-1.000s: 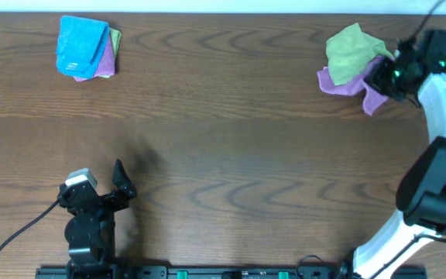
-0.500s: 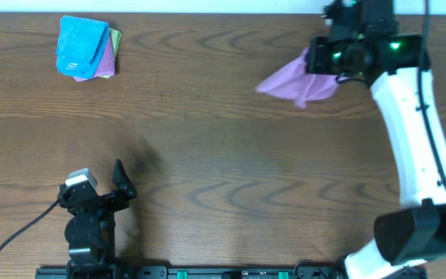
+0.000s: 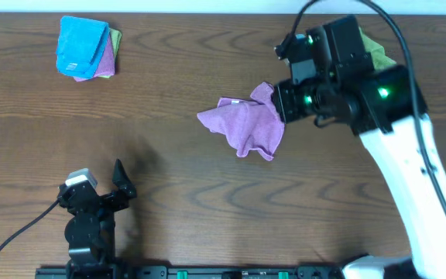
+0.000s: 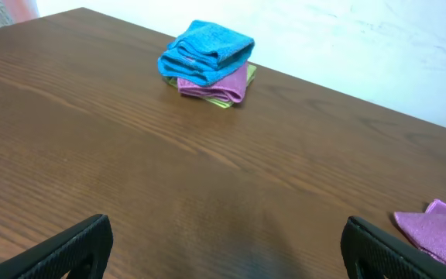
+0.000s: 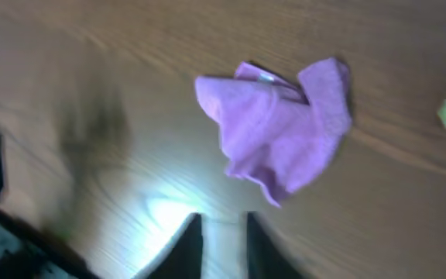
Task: Fold the cloth
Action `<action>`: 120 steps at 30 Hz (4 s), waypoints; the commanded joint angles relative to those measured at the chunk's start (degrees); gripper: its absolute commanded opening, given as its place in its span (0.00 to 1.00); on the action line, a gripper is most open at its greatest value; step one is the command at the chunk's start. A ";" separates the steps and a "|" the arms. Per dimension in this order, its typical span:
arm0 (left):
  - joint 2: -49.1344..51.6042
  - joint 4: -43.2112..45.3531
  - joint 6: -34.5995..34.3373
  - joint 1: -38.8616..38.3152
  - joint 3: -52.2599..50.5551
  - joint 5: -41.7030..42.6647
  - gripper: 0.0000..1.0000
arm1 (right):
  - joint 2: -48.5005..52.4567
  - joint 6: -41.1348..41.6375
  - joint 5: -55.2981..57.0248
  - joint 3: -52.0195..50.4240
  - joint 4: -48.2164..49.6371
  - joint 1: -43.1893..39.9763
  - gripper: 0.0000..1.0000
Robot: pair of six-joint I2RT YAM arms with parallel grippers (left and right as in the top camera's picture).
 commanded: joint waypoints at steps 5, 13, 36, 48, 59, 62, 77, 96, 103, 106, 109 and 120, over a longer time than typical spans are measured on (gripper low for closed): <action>-0.28 -0.70 0.83 -0.28 -1.38 -1.01 0.95 | 1.57 -2.05 9.18 -8.09 1.46 0.52 0.44; -0.28 -0.70 0.83 -0.28 -1.38 -1.01 0.95 | 9.75 -2.19 11.82 -22.58 17.53 0.33 0.52; -0.28 -0.70 0.83 -0.28 -1.38 -1.01 0.95 | 26.18 -5.09 27.96 -22.84 32.02 -1.25 0.56; -0.28 -0.70 0.83 -0.28 -1.38 -1.01 0.95 | 28.70 -5.64 27.96 -22.84 33.44 -4.52 0.56; -0.28 -0.70 0.83 -0.28 -1.38 -1.01 0.96 | 29.03 -5.33 27.98 -22.71 33.42 -4.94 0.05; -0.28 -0.70 0.83 -0.28 -1.38 -1.01 0.95 | 29.00 -3.80 27.98 -21.46 32.61 -4.70 0.01; -0.28 -0.70 0.83 -0.28 -1.38 -1.01 0.96 | 29.00 10.54 61.16 -5.68 18.99 -2.25 0.01; -0.28 -0.70 0.83 -0.28 -1.38 -1.01 0.95 | 29.00 -4.85 19.50 20.15 13.60 22.56 0.01; -0.28 -0.70 0.83 -0.28 -1.38 -1.01 0.96 | 29.83 -4.68 22.21 21.35 9.60 20.44 0.01; -0.28 -0.70 0.83 -0.28 -1.38 -1.01 0.95 | 33.94 7.17 45.09 19.96 9.11 13.64 0.01; -0.28 -0.70 0.83 -0.28 -1.38 -1.01 0.96 | 38.95 11.61 44.33 19.96 8.26 5.77 0.99; -0.28 -0.70 0.83 -0.28 -1.38 -1.01 0.95 | 39.76 6.10 24.85 19.96 1.03 2.71 0.99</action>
